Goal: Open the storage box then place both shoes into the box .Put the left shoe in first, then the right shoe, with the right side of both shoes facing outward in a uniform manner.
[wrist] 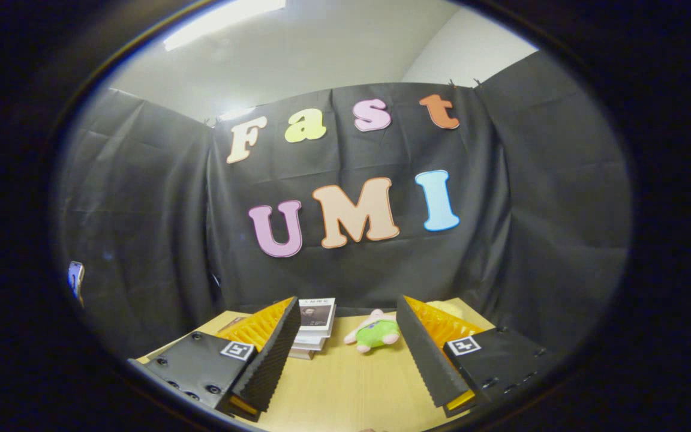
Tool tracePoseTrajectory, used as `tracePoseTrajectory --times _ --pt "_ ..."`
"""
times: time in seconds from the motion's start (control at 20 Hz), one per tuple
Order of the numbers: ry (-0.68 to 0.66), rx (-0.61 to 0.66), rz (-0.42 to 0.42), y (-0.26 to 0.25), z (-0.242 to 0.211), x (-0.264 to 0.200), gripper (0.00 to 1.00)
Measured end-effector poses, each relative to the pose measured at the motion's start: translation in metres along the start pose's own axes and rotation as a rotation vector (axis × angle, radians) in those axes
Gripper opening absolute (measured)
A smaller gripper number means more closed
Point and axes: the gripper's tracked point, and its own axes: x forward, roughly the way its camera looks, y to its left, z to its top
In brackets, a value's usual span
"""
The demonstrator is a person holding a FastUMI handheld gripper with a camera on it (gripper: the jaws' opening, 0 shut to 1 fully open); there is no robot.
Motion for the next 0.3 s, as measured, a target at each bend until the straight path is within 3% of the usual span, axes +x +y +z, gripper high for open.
tracePoseTrajectory --times 0.3 --pt "0.024 -0.004 0.006 -0.005 -0.011 0.011 1.0"
